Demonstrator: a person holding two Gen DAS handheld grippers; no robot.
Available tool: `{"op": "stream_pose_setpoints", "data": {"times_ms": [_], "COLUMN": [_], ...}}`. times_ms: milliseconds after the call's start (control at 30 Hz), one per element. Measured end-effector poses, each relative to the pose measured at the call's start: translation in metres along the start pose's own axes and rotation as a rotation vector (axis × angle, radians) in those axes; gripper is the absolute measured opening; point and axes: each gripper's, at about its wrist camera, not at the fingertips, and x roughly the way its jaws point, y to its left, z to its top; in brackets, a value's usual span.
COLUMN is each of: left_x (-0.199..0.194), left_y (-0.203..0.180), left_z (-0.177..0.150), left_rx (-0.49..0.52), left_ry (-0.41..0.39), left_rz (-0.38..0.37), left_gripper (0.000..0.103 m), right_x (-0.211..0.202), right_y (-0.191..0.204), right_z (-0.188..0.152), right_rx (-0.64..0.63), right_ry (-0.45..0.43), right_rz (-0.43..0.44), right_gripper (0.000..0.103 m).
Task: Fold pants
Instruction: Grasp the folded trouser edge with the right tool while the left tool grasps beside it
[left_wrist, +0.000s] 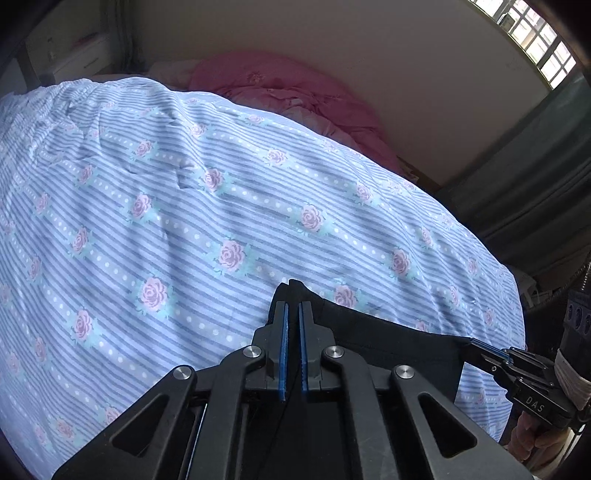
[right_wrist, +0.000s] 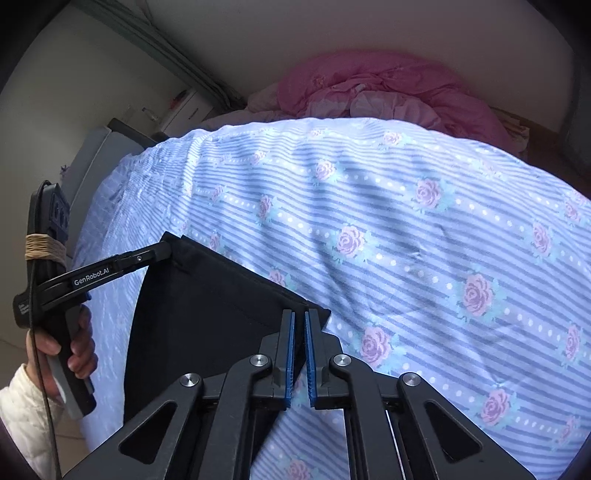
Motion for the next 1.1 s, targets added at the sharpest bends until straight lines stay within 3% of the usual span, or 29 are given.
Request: {"op": "stream_pose_setpoints", "data": {"times_ms": [167,233,267,333,367,500,633,900,1000,1067,1100], "left_x": [0.012,0.008,0.004,-0.008,-0.012,-0.009,0.01,0.031,0.035,0.037,0.04], "left_y": [0.004,0.006,0.006,0.01,0.011,0.017,0.031,0.036,0.034,0.035,0.03], "left_z": [0.002,0.001,0.002,0.001,0.0,0.0,-0.01,0.001,0.003,0.005,0.003], "left_rx": [0.014,0.012,0.014,0.031,0.039,0.068,0.021,-0.044,-0.072,-0.116,-0.134], "left_ry": [0.027,0.019,0.01,-0.009,-0.016,0.035,0.097,0.089,0.086,0.103,0.105], "left_rz": [0.022,0.016,0.023,0.022,0.014,-0.014,-0.057,-0.122,-0.146,-0.198,-0.195], "left_gripper": [0.008,0.011,0.022,0.044,0.047,0.048,0.047,0.049,0.04,0.026,0.025], "right_x": [0.007,0.01,0.009,0.002,-0.001,0.007,0.021,0.039,0.044,0.046,0.048], "right_y": [0.0,-0.004,-0.008,-0.014,-0.015,-0.017,-0.023,-0.053,-0.051,-0.053,-0.051], "right_z": [0.001,0.0,0.0,-0.002,-0.003,-0.011,-0.014,-0.011,-0.009,-0.006,-0.004], "right_rx": [-0.026,-0.006,0.014,0.051,0.054,0.068,0.113,0.235,0.214,0.218,0.219], "right_ry": [0.006,0.021,0.027,0.019,0.013,0.054,0.077,0.105,0.091,0.087,0.087], "right_rz": [-0.036,-0.011,-0.008,0.011,0.024,0.065,0.113,0.242,0.248,0.258,0.266], "right_gripper": [0.006,0.01,0.013,0.039,0.042,0.042,0.042,0.041,0.042,0.042,0.041]}}
